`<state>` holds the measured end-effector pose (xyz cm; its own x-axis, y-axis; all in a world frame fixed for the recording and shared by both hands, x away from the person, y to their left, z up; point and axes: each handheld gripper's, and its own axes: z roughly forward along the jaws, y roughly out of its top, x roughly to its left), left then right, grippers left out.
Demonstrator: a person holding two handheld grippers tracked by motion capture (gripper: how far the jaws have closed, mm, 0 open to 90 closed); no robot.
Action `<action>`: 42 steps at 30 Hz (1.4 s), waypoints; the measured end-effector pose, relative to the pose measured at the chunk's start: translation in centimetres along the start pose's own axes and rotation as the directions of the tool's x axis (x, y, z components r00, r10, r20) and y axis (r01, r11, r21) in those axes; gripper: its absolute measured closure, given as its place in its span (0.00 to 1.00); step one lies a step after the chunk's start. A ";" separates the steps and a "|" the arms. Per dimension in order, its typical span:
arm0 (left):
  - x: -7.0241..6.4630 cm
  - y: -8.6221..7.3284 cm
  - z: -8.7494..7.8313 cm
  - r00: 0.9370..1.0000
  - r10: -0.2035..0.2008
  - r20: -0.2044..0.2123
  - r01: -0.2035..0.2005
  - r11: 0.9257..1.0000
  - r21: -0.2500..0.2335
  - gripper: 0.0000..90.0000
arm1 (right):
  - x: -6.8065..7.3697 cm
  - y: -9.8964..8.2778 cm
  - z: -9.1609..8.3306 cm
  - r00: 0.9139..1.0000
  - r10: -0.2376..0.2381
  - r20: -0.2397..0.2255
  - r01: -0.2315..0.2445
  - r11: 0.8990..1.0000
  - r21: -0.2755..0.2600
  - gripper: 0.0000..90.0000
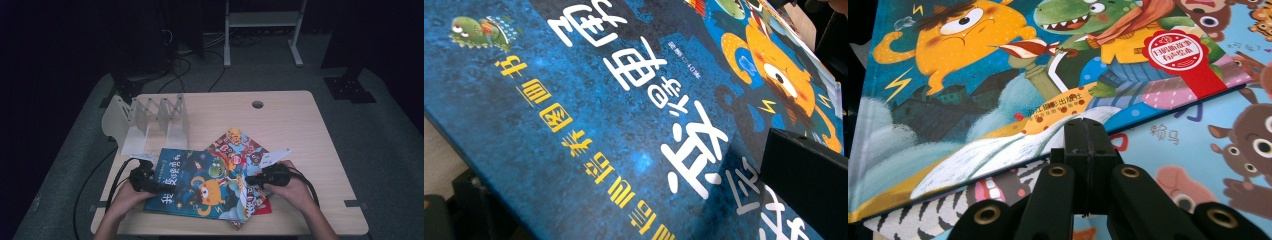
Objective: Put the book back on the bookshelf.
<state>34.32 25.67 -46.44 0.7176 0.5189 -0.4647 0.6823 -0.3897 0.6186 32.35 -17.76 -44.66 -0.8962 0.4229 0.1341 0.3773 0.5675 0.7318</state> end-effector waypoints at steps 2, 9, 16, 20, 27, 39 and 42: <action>-0.2 0.1 -0.1 1.000 0.005 -0.004 -0.005 1.000 0.000 0.00 | 0.0 0.0 0.0 1.000 0.002 -0.001 -0.002 1.000 -0.001 0.99; -1.1 0.9 -1.4 1.000 0.022 0.004 -0.022 0.998 -0.054 0.00 | 0.0 0.0 0.0 1.000 0.007 -0.003 -0.007 1.000 -0.002 0.99; -1.9 1.9 -2.7 0.999 0.032 0.002 -0.032 0.993 -0.113 0.06 | 0.1 0.1 0.0 1.000 0.006 -0.001 -0.006 1.000 0.002 0.99; -2.5 2.3 -3.4 0.999 0.041 0.005 -0.040 0.991 -0.130 0.10 | 0.1 0.1 0.1 1.000 0.010 -0.007 -0.010 1.000 0.005 0.99; -3.9 3.7 -4.8 0.997 0.075 -0.006 -0.075 0.987 -0.146 0.16 | 0.1 0.1 0.1 1.000 0.008 -0.009 -0.008 1.000 0.009 0.99; -5.3 6.2 -6.3 0.997 0.075 0.029 -0.070 0.988 -0.137 0.25 | 0.2 0.2 0.1 1.000 0.000 -0.028 0.000 1.000 0.018 0.99; -5.6 6.8 -6.7 0.996 0.085 0.018 -0.082 0.988 -0.130 0.30 | 0.2 0.2 0.1 1.000 0.001 -0.029 0.000 1.000 0.019 0.99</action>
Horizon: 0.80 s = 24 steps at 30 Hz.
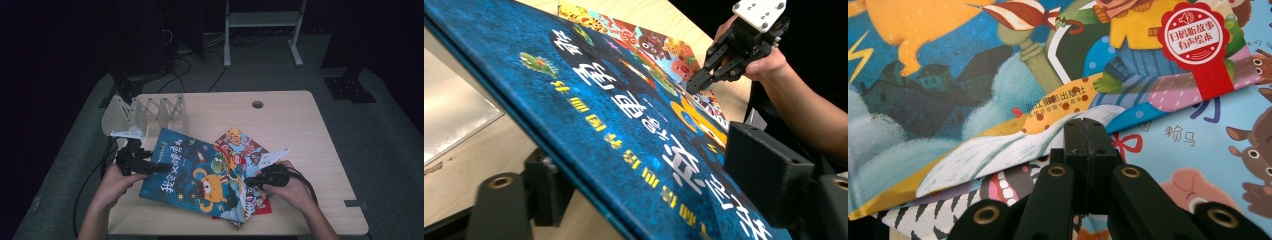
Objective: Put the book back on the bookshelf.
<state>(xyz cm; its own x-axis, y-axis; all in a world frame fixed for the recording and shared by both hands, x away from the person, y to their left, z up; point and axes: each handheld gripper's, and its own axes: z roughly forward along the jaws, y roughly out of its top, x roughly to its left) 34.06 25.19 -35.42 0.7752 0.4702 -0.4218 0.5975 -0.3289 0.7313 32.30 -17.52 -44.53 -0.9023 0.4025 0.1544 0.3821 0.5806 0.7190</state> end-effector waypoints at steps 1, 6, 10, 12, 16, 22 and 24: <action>0.0 0.2 -0.1 1.000 0.006 -0.005 -0.006 1.000 0.000 0.35 | 0.0 0.0 0.0 1.000 0.000 0.001 0.000 1.000 0.000 0.99; -0.1 1.3 -0.2 1.000 0.017 -0.018 -0.017 1.000 0.024 0.43 | 0.0 0.0 0.0 1.000 0.001 0.002 -0.001 1.000 0.001 0.99; 0.1 2.1 -0.4 1.000 0.010 0.021 -0.011 1.000 0.023 0.48 | 0.1 0.0 0.0 1.000 0.002 0.000 -0.002 1.000 0.000 0.97; 0.1 2.5 -0.4 1.000 0.008 0.030 -0.009 1.000 0.030 0.49 | 0.0 0.0 0.0 1.000 0.004 -0.001 -0.004 1.000 0.000 0.97; -0.1 3.4 -0.5 0.999 0.016 0.030 -0.018 0.998 0.054 0.56 | 0.1 0.0 0.0 1.000 0.002 0.003 -0.002 1.000 0.000 0.98; -0.3 5.0 -0.2 1.000 0.022 0.019 -0.024 0.997 0.078 0.58 | 0.2 0.0 0.0 1.000 -0.001 0.010 0.001 1.000 0.001 0.98; -0.2 5.7 -0.1 1.000 0.017 0.018 -0.018 0.997 0.079 0.60 | 0.3 0.0 0.0 1.000 0.004 0.002 -0.004 1.000 0.000 0.98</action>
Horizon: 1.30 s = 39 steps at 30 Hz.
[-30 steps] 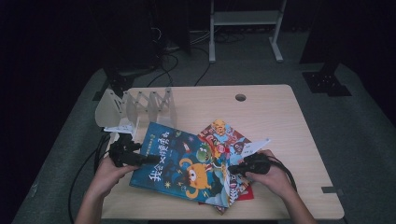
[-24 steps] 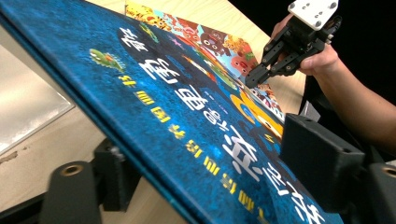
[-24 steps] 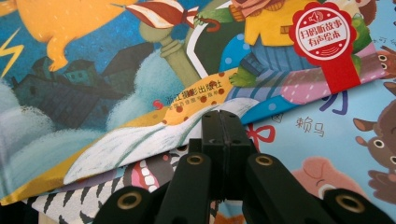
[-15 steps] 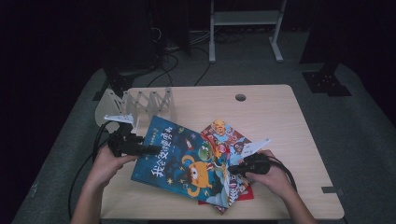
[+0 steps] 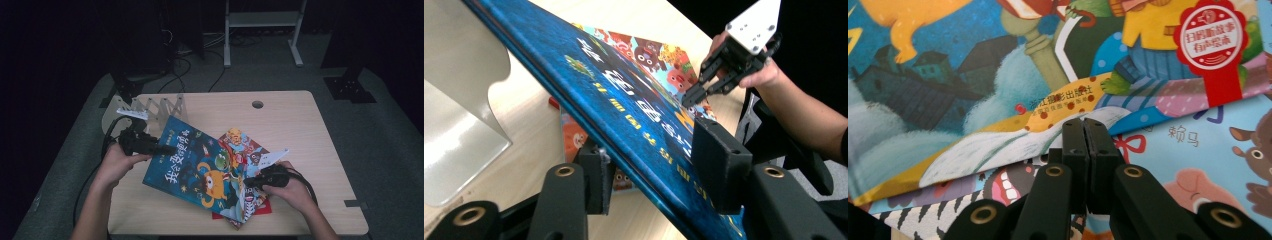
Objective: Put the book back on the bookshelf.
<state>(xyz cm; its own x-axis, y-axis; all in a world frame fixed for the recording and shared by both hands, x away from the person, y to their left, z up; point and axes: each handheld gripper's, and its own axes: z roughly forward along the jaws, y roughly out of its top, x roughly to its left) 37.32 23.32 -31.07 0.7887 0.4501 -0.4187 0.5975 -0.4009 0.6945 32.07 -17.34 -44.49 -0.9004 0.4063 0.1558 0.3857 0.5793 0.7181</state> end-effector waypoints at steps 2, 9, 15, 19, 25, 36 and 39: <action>0.0 0.7 0.1 1.000 0.001 -0.005 -0.001 1.000 0.013 0.61 | 0.1 0.1 0.1 1.000 -0.004 0.000 0.004 1.000 -0.001 0.99; 0.4 3.8 0.5 1.000 0.016 -0.012 -0.015 0.998 0.063 0.66 | 0.3 0.2 0.4 1.000 -0.011 0.004 0.011 1.000 -0.005 0.99; 0.3 6.6 0.9 0.999 0.030 -0.018 -0.028 0.994 0.110 0.69 | 0.6 0.5 0.8 1.000 -0.018 0.008 0.018 1.000 -0.013 0.98; 0.1 8.3 1.2 0.999 0.040 -0.023 -0.036 0.989 0.140 0.72 | 0.7 0.8 1.1 1.000 -0.021 0.012 0.022 1.000 -0.013 0.98; -0.3 10.9 1.6 0.998 0.044 -0.041 -0.037 0.984 0.172 0.76 | 0.9 1.5 1.9 0.999 -0.030 0.014 0.031 0.999 -0.020 0.97; -1.5 14.6 1.4 0.991 0.097 -0.091 -0.074 0.970 0.233 0.82 | -1.1 1.3 1.1 0.987 0.022 0.162 -0.014 0.999 -0.049 0.75; -1.7 15.1 1.4 0.989 0.105 -0.109 -0.075 0.965 0.250 0.82 | -2.8 0.6 -0.5 0.963 0.102 0.251 -0.076 0.991 -0.110 0.62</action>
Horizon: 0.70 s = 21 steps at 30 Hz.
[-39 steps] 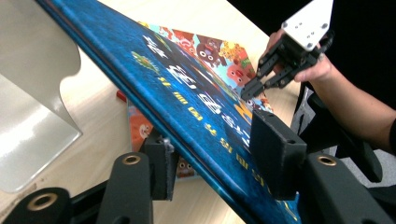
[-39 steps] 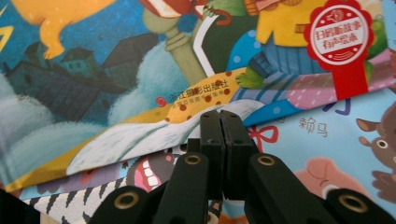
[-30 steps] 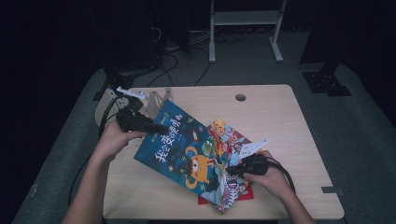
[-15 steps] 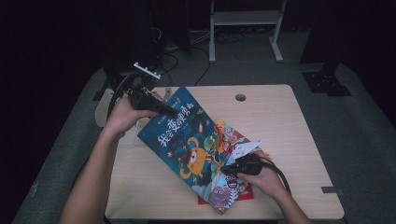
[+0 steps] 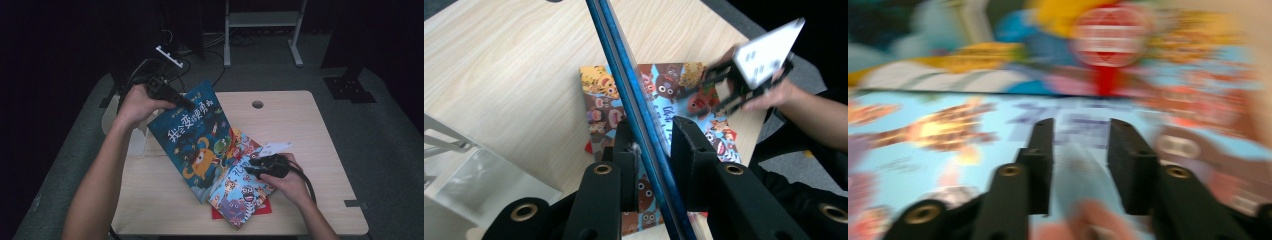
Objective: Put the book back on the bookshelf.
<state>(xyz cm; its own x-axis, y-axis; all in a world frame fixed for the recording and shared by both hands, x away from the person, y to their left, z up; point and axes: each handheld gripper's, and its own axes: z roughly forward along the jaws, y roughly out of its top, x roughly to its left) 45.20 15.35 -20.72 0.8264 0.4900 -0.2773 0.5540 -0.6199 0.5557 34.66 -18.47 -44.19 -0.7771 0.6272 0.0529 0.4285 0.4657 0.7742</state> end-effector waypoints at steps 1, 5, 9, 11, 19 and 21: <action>0.0 0.1 0.0 1.000 0.000 -0.001 0.000 1.000 0.003 0.82 | -0.8 -0.2 -0.4 0.999 0.024 0.034 -0.023 1.000 -0.013 0.58; -0.3 0.8 -0.3 1.000 0.001 0.015 -0.001 1.000 0.007 0.85 | -3.9 -1.3 -1.5 0.980 0.105 0.171 -0.099 0.994 -0.044 0.48; -1.0 1.8 -0.8 1.000 0.020 0.018 -0.021 0.999 0.029 0.89 | -7.1 -2.4 -2.4 0.944 0.178 0.278 -0.173 0.984 -0.044 0.44; -1.5 2.2 -1.0 0.999 0.032 0.007 -0.032 0.998 0.046 0.90 | -8.5 -2.9 -2.9 0.923 0.216 0.318 -0.208 0.976 -0.060 0.43; -2.8 3.0 -1.4 0.995 0.080 -0.056 -0.074 0.992 0.098 0.92 | -11.8 -5.0 -3.5 0.861 0.291 0.416 -0.289 0.955 -0.069 0.35; -3.0 3.0 -1.4 0.994 0.087 -0.067 -0.080 0.991 0.105 0.92 | -12.3 -5.5 -3.4 0.849 0.312 0.425 -0.317 0.946 -0.062 0.32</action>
<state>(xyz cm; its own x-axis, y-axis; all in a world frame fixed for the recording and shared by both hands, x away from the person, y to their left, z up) 44.26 12.87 -17.06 0.8630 0.4740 -0.1745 0.4935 -0.7179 0.4910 40.33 -30.89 -46.96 -0.3302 0.9437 0.0187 0.6237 0.2033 0.7548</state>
